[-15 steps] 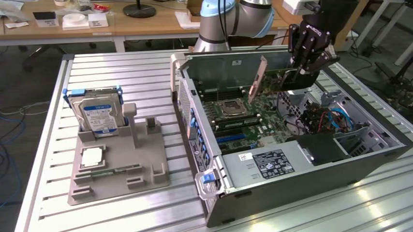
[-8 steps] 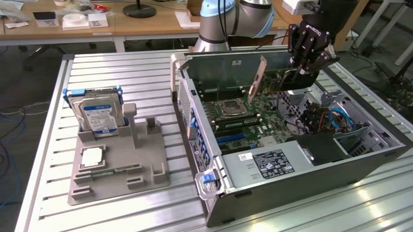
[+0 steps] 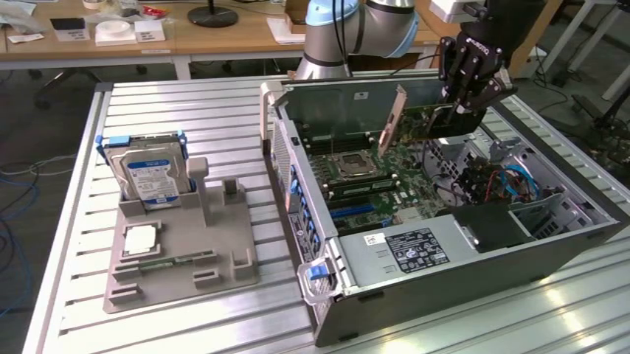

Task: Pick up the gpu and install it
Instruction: 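Insert the gpu into the slot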

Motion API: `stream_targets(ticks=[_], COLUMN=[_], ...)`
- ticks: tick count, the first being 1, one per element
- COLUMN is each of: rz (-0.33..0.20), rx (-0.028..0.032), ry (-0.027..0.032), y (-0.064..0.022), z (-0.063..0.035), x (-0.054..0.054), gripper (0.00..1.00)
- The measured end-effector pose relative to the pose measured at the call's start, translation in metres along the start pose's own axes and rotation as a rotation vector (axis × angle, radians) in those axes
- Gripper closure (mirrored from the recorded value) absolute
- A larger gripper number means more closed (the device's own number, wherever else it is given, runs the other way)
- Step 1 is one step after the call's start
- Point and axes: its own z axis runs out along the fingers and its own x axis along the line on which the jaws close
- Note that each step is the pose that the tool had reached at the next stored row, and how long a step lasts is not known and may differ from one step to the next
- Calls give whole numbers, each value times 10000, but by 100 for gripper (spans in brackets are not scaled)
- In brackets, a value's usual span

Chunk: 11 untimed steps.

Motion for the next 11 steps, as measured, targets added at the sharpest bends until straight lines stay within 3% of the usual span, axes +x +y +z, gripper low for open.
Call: stream_targets(ticks=[11], rz=[-1], rx=[3], ry=[0], y=[73], z=[7], x=[-3], gripper=[73])
